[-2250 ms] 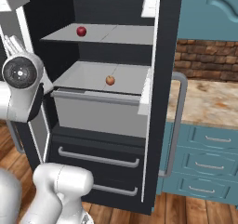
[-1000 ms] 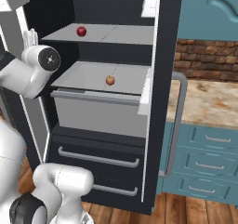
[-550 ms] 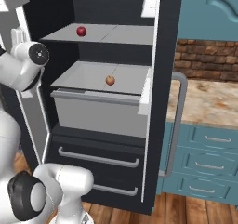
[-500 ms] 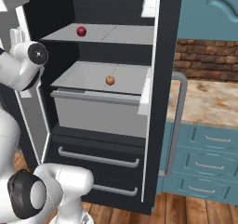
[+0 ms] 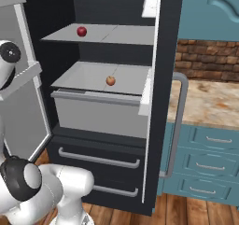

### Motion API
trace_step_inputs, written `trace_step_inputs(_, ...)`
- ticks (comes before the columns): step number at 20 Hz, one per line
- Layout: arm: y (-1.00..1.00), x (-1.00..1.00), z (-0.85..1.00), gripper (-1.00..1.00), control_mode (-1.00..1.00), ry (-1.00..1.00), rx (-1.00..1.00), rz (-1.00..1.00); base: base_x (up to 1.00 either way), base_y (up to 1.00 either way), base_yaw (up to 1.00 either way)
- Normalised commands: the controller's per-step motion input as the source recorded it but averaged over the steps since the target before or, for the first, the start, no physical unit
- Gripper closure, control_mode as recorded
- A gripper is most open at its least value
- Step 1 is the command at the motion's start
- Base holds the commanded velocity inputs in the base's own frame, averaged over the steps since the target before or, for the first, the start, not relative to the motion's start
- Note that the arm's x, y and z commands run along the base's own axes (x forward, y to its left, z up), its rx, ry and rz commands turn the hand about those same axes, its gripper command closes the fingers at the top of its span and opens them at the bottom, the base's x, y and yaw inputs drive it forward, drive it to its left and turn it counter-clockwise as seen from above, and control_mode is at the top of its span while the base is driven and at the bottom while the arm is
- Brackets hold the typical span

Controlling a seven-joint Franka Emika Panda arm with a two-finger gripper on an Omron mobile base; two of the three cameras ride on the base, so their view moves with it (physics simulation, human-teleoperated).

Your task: Retrieve the apple and peach from the fridge and place them into the bowl on the dining table.

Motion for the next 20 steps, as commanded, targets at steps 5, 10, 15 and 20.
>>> trace_step_inputs(5,-0.59,-0.41,0.3,-1.0,-1.0,-0.19,0.0,-0.05,0.0,0.0,0.0)
trace_step_inputs(10,-1.0,-0.46,0.64,-1.0,-1.0,-0.2,0.02,-0.08,0.0,0.0,0.0)
trace_step_inputs(15,-1.0,-0.42,0.22,-1.0,-1.0,0.16,-0.04,0.02,0.0,0.0,0.0)
trace_step_inputs(20,-0.95,-0.54,0.0,-1.0,-1.0,0.16,-0.37,0.1,0.0,0.0,0.0)
